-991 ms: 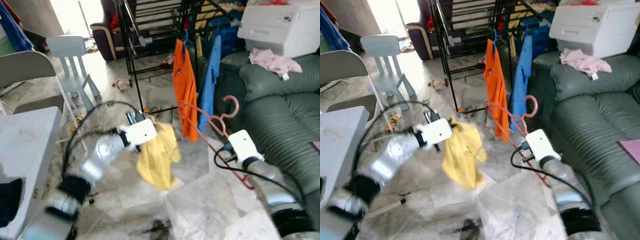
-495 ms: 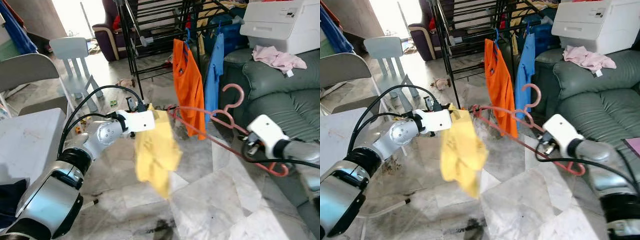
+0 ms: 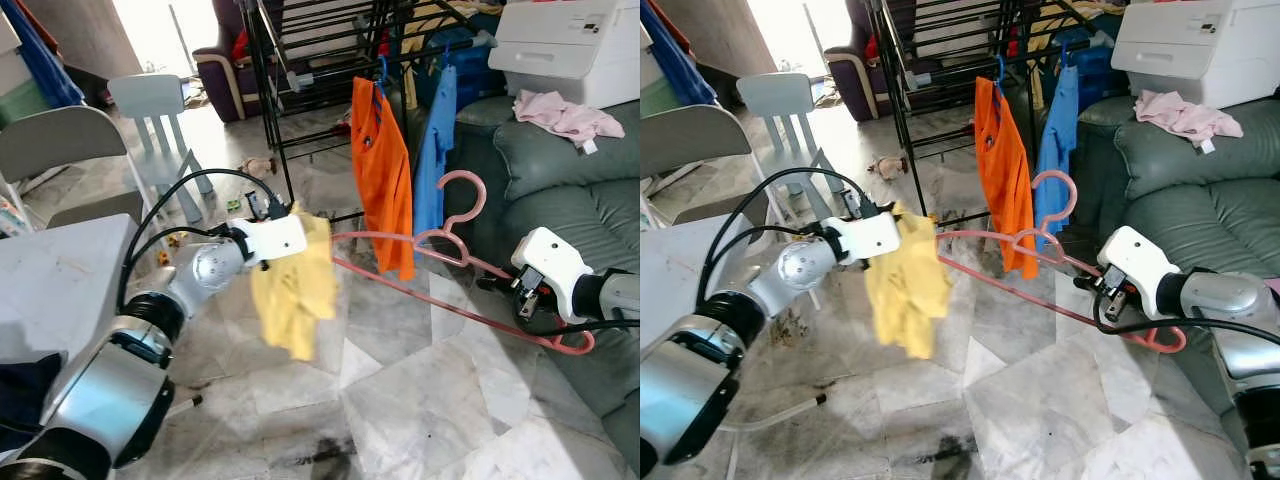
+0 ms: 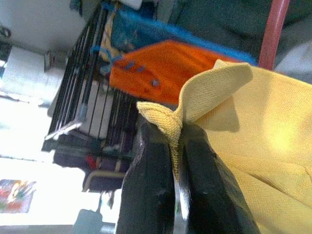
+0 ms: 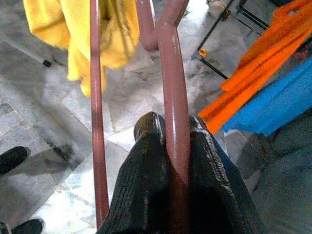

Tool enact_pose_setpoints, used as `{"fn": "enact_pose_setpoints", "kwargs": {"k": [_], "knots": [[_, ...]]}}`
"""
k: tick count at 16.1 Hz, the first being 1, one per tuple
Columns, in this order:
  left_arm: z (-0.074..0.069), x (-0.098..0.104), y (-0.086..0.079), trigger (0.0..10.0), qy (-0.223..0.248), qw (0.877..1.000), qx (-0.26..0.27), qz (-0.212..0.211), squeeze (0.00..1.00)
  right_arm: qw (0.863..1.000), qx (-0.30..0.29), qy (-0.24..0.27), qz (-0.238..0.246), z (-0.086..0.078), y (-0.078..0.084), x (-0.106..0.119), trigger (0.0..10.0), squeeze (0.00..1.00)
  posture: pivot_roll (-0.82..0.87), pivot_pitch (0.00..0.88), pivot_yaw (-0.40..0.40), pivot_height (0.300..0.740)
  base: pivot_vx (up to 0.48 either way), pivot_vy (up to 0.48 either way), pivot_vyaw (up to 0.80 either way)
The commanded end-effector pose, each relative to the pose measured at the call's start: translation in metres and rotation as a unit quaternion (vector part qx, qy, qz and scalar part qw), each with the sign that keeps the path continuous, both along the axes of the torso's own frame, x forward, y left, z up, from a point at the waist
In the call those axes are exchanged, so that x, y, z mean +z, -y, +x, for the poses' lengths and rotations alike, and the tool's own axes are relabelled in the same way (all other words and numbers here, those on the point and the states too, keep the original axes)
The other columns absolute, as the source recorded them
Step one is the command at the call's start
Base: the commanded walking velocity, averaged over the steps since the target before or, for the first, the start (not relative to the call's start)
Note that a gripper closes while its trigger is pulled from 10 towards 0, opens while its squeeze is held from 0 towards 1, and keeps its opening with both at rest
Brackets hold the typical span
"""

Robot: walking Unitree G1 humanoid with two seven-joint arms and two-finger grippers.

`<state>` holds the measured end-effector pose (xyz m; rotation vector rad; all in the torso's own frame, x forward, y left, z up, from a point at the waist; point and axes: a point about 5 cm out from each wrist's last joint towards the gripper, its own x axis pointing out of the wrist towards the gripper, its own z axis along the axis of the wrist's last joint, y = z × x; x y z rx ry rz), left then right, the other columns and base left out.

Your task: Hang hanger

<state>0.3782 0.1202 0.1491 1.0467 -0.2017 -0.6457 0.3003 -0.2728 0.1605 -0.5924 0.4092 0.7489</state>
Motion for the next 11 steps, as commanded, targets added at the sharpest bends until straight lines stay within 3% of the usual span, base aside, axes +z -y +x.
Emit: {"fn": "enact_pose_setpoints", "kwargs": {"k": [1, 6, 7, 9, 11], "knots": [[0.004, 0.018, 0.001, 10.0, 0.024, 0.999, -0.009, -0.031, 0.0, 0.999, 0.037, -0.002, 0.007, -0.001, -0.009, 0.005, 10.0, 0.0, -0.18, 0.0, 0.16, 0.74, 0.0, 0.0, 0.0], [0.008, 0.029, 0.001, 10.0, 0.071, 0.996, 0.015, -0.055, 0.0, 0.995, 0.081, -0.057, 0.017, -0.013, -0.019, -0.009, 10.0, 0.0, -0.18, 0.0, 0.157, 0.74, 0.0, 0.0, 0.0], [0.011, 0.039, 0.0, 10.0, 0.087, 0.991, 0.031, -0.099, 0.0, 0.994, 0.083, -0.071, 0.017, -0.016, -0.021, -0.016, 10.0, 0.0, -0.18, 0.0, 0.158, 0.74, 0.0, 0.0, 0.0], [0.015, 0.051, 0.002, 10.0, 0.045, 0.977, 0.044, -0.202, 0.0, 0.996, 0.053, -0.073, 0.012, -0.013, -0.021, -0.03, 10.0, 0.0, -0.18, 0.0, 0.157, 0.74, 0.0, 0.0, 0.0], [0.02, 0.06, 0.002, 10.0, 0.004, 0.956, 0.053, -0.289, 0.0, 0.998, 0.016, -0.066, -0.005, -0.008, -0.022, -0.044, 10.0, 0.0, -0.17, 0.0, 0.154, 0.74, 0.0, 0.0, 0.0]]}}
